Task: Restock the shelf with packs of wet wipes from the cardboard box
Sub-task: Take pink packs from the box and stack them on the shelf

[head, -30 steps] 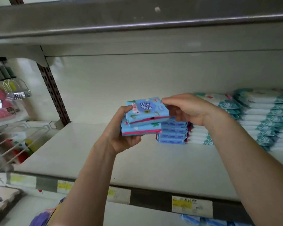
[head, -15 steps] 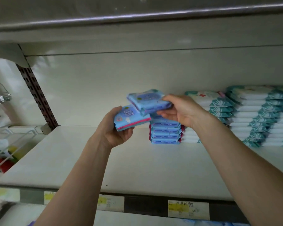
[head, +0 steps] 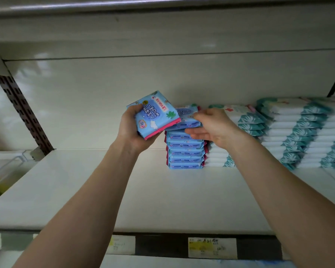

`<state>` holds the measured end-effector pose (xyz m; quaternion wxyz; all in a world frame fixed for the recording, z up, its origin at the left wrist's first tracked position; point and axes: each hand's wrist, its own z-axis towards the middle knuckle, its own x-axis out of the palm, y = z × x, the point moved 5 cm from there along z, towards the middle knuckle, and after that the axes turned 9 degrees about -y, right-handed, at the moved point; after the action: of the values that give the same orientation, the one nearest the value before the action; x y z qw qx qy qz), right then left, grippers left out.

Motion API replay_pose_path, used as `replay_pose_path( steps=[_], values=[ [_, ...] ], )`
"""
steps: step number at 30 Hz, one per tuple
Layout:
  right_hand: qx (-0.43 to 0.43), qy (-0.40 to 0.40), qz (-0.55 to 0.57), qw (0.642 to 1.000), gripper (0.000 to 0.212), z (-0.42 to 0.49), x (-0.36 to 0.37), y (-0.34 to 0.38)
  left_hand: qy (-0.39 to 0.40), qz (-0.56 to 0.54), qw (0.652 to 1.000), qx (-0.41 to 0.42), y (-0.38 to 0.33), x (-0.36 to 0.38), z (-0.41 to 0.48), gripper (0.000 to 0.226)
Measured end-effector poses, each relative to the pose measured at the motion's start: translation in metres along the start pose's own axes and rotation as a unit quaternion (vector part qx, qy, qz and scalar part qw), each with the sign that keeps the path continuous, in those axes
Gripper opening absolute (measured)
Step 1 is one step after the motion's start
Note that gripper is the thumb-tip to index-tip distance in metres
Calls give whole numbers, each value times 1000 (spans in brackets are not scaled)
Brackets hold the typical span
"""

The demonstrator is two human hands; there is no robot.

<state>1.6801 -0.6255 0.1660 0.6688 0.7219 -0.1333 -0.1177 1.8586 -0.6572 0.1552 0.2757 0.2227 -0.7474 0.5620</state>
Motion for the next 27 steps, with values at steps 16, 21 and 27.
replay_pose_path(
  steps=[16, 21, 27],
  values=[
    [-326, -142, -521, 776, 18, -12, -6, 27, 9, 69, 997, 16, 1, 16, 3, 23],
    [-149, -14, -135, 980, 21, -20, -2, 52, 85, 69, 993, -30, -5, 14, -7, 24],
    [-70, 99, -102, 987, 24, -34, 17, 50, 113, 177, 971, -112, 1, 16, -20, 29]
  ],
)
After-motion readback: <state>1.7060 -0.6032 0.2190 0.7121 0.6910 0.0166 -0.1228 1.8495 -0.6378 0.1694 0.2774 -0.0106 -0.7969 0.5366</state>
